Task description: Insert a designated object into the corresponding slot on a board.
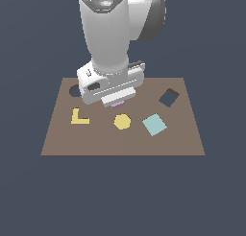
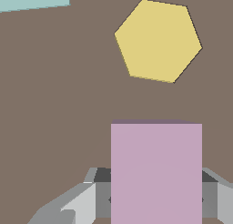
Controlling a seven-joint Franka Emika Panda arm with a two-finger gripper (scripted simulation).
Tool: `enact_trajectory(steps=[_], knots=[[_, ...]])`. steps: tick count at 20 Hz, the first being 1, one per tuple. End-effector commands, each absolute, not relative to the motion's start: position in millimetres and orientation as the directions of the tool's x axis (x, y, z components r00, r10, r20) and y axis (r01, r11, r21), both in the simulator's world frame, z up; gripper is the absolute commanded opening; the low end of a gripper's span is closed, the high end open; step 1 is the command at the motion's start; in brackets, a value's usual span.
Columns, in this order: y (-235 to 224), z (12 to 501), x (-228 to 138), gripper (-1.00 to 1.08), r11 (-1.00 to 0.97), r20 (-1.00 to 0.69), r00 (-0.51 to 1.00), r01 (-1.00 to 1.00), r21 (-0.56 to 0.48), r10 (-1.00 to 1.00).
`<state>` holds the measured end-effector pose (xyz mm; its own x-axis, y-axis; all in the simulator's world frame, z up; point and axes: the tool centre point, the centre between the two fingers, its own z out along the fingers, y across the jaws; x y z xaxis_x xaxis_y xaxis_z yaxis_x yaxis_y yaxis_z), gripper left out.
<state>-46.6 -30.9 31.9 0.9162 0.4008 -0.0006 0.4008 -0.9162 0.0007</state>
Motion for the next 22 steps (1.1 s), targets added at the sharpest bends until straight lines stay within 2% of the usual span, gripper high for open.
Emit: enact_trajectory(steps=[1,10,16,22], knots=[[-25,33,-37,-1.0,-0.875,0.0,0.875,0.483,0.001,0.483],[14,35,-5,-1.0,-0.595,0.0,0.595,0.804,0.002,0.804],[50,36,7,-1.0,-0.318,0.0,0.318,0.948,0.003,0.948],[88,38,7,-1.0,-0.005,-0.001,0.005,1.0,0.003,1.0]])
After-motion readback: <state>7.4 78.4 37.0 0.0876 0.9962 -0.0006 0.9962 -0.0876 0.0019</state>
